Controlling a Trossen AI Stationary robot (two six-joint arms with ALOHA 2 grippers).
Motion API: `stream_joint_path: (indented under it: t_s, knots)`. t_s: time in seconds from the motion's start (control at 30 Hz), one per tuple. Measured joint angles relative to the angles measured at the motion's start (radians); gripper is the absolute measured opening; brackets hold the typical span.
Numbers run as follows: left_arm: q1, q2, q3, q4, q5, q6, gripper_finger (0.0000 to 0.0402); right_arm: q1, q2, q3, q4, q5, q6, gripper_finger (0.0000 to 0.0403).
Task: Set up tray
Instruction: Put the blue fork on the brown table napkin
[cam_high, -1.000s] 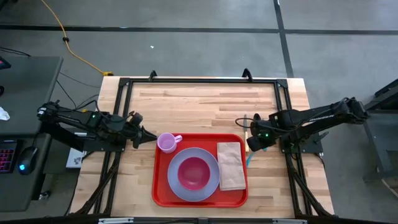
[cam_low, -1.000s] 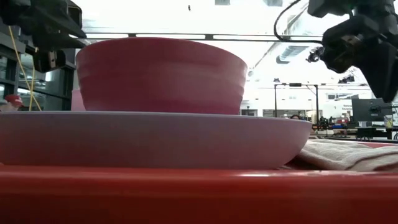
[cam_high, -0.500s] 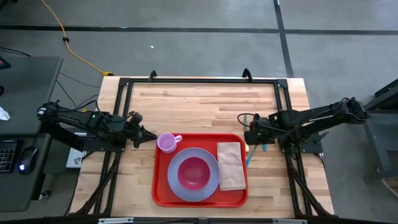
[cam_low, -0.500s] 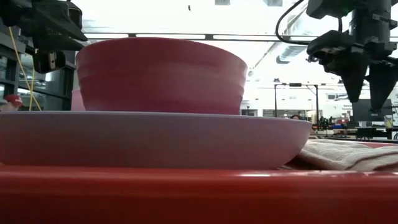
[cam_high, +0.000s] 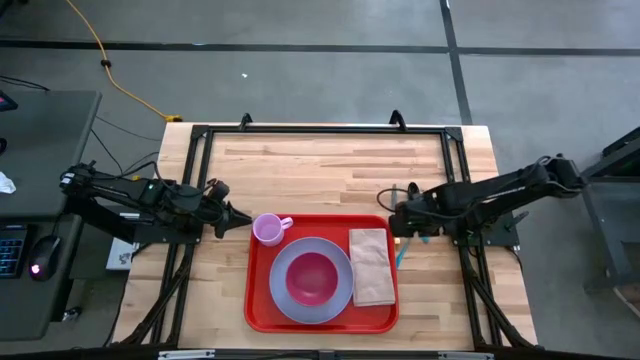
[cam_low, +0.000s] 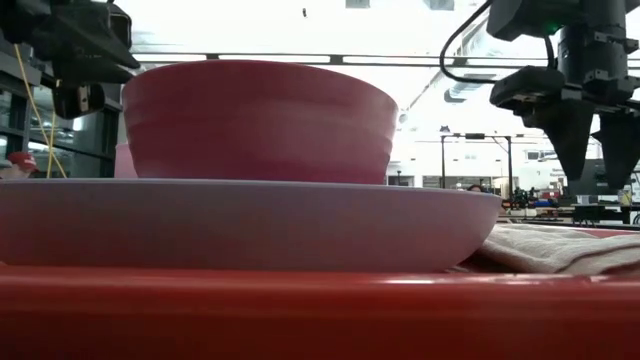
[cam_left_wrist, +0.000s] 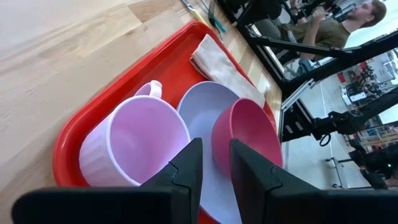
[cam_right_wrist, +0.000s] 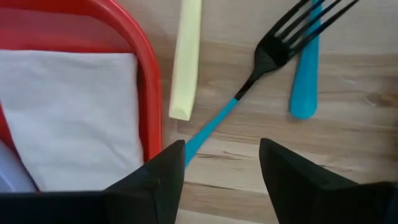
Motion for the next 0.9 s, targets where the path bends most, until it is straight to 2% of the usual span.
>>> stream_joint_path:
  t_s: [0.4,0.9]
  knots:
    - [0.0,0.0,0.0,-0.023,0.0,0.0,0.0111,0.001,0.108,0.0,0.035,-0.027,0.021,0.0179]
    - [0.0,0.0,0.0,-0.046,0.0,-0.007,0.0111,0.019,0.116,0.0,0.035,0.002,0.093,0.017]
